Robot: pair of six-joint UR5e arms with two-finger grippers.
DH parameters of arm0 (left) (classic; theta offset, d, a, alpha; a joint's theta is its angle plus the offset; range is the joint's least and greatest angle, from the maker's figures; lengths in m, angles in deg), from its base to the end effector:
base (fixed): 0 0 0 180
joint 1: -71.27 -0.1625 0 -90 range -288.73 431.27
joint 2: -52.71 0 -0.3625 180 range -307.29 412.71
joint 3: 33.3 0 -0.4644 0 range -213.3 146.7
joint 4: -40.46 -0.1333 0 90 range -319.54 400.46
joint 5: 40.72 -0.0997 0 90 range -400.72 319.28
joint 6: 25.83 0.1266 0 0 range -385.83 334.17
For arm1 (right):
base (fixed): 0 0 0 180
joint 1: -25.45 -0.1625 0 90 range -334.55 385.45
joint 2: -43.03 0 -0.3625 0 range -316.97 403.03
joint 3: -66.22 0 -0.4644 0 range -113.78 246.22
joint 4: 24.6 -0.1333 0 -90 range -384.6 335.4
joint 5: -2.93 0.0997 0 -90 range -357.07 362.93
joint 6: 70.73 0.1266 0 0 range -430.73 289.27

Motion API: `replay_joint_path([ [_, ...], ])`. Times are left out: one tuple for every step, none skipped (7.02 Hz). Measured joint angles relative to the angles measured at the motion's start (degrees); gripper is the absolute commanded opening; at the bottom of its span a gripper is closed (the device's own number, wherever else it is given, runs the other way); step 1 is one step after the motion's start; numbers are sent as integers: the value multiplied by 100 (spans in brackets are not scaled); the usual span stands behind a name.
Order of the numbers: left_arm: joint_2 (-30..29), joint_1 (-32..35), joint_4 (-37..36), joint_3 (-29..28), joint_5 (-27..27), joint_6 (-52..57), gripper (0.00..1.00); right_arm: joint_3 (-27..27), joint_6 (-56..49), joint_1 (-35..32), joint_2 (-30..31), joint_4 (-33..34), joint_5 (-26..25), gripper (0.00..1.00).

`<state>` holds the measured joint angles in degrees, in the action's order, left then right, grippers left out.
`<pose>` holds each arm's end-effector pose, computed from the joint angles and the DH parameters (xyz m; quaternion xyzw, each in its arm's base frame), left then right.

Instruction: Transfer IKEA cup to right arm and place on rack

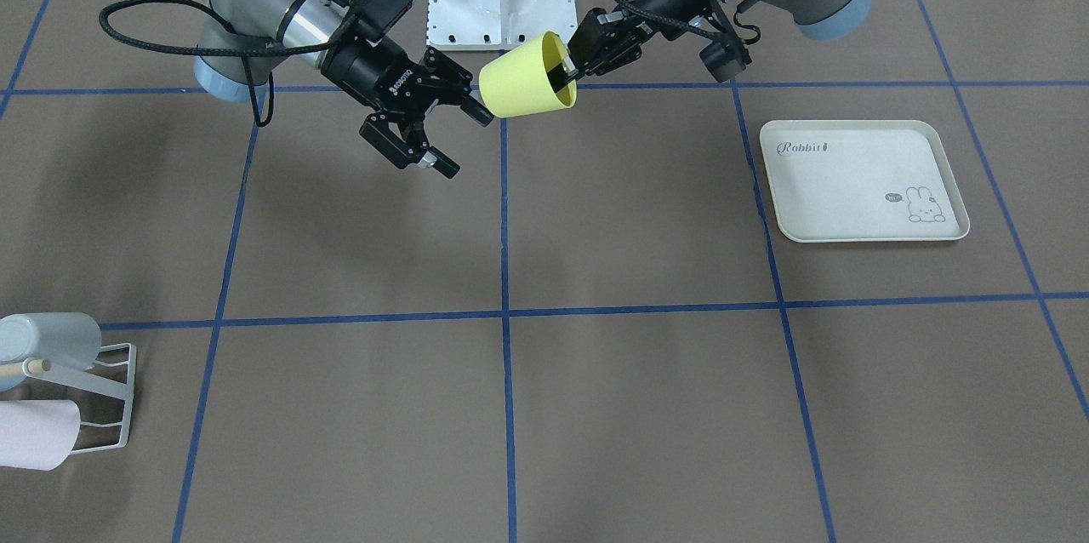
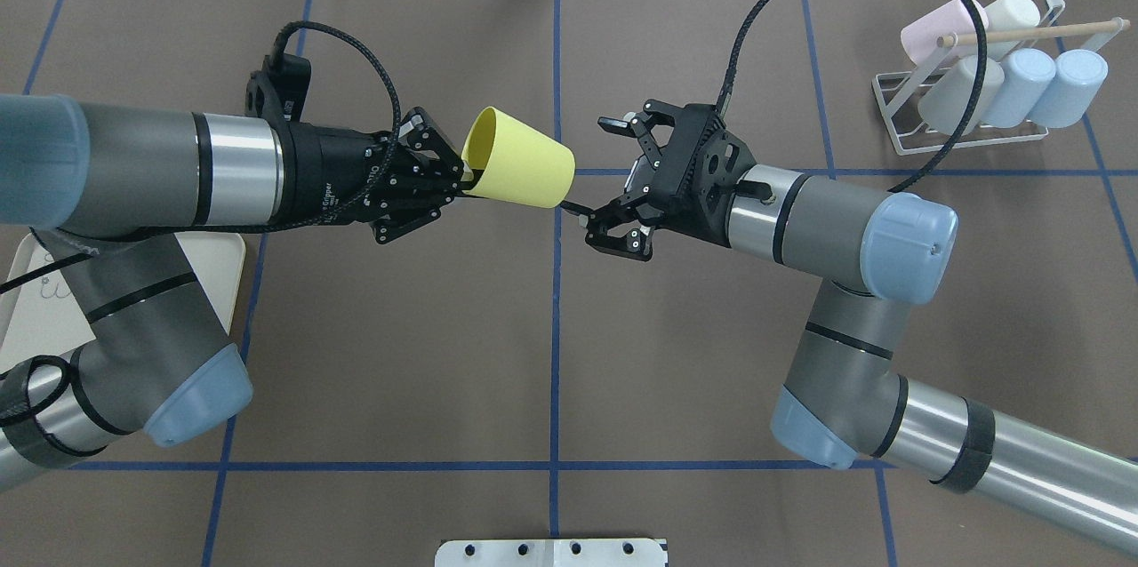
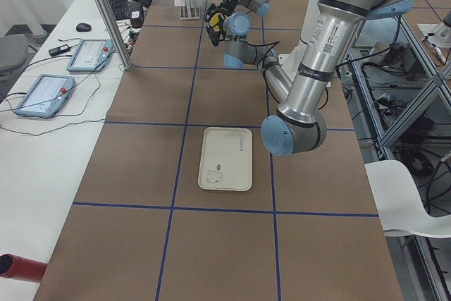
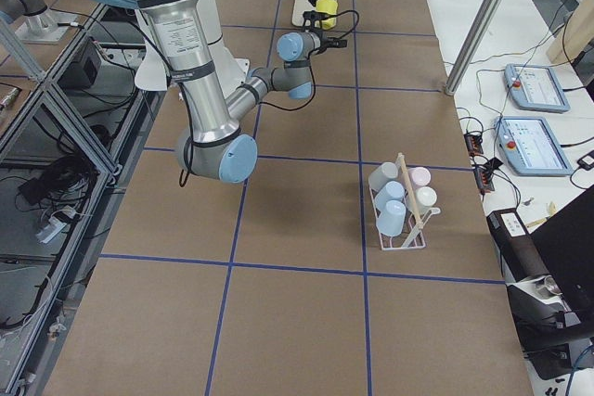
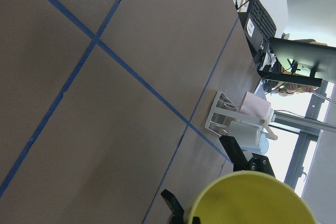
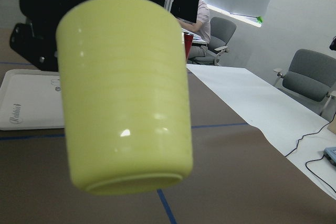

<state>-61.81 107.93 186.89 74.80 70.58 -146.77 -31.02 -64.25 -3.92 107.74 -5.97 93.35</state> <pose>0.4236 -0.4241 0.0608 -0.0825 0.7526 -0.2381 0.6083 -0.4975 -0.4319 0.1133 0.6550 -0.4371 -0.2831 0.5475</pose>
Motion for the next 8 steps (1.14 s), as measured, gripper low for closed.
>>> replay_joint_path([
  [-11,-31,0,-14,-19,5,0,-70,-66,76,-14,0,-4,99],
  [-23,-46,0,-29,-52,8,0,-122,-149,144,-25,0,-8,99],
  [-31,-54,0,-46,-66,9,0,-166,-240,200,-35,0,-13,99],
  [-34,-59,0,-55,-71,13,0,-196,-286,238,-37,0,-15,99],
  [-34,-65,0,-68,-73,30,0,-212,-305,261,-40,0,-15,99],
  [-31,-76,0,-93,-75,53,0,-227,-311,268,-47,0,-16,99],
  [-28,-91,2,-117,-79,70,0,-242,-313,271,-51,0,-16,99],
  [-28,-103,6,-126,-81,76,0,-253,-314,273,-52,0,-16,99],
])
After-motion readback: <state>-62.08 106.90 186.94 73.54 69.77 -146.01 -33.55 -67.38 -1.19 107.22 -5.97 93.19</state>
